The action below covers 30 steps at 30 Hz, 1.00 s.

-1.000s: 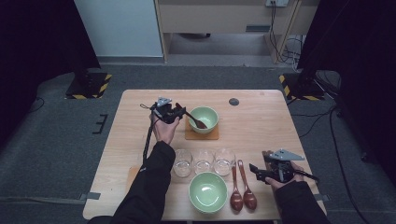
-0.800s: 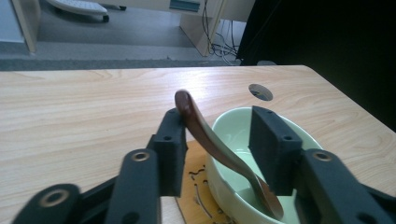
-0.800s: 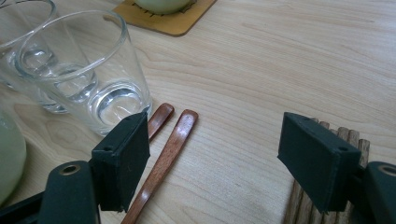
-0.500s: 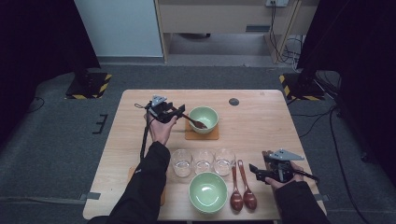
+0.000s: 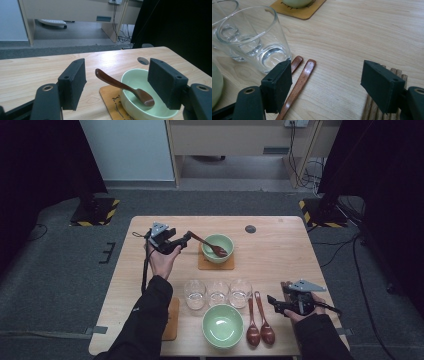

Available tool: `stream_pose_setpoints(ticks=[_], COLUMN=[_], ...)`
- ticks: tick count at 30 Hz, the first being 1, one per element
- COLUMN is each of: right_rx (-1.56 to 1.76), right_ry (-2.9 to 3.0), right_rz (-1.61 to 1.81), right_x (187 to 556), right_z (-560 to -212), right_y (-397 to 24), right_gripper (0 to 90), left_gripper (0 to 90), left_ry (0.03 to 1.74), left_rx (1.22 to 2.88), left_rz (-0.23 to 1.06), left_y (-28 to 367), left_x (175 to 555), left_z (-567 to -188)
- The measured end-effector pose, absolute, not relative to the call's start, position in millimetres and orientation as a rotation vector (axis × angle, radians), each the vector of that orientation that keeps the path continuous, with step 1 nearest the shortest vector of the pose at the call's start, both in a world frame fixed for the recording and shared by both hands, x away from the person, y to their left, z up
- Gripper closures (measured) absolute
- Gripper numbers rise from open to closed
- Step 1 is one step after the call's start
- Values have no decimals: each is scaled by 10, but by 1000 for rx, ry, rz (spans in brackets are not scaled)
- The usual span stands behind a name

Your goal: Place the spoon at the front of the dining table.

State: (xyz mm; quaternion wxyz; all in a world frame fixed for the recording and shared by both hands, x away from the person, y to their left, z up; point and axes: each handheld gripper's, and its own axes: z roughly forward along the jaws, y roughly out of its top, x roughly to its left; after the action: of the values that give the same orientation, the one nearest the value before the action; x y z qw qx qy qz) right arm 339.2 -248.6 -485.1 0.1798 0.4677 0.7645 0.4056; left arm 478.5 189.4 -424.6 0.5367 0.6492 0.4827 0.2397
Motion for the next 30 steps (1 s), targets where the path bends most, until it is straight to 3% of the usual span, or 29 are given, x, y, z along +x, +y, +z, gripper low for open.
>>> stream_pose_setpoints(ticks=[30], right_rx=[1351], right_ry=[2122], right_rz=[1132], right_x=[3423], right_z=[-4808], right_y=[-2554], right_gripper=[317], left_gripper=[215], left_ry=[1056], left_rx=[1620], left_rz=[588], left_y=[2334], left_x=[3569], left_z=[-4148])
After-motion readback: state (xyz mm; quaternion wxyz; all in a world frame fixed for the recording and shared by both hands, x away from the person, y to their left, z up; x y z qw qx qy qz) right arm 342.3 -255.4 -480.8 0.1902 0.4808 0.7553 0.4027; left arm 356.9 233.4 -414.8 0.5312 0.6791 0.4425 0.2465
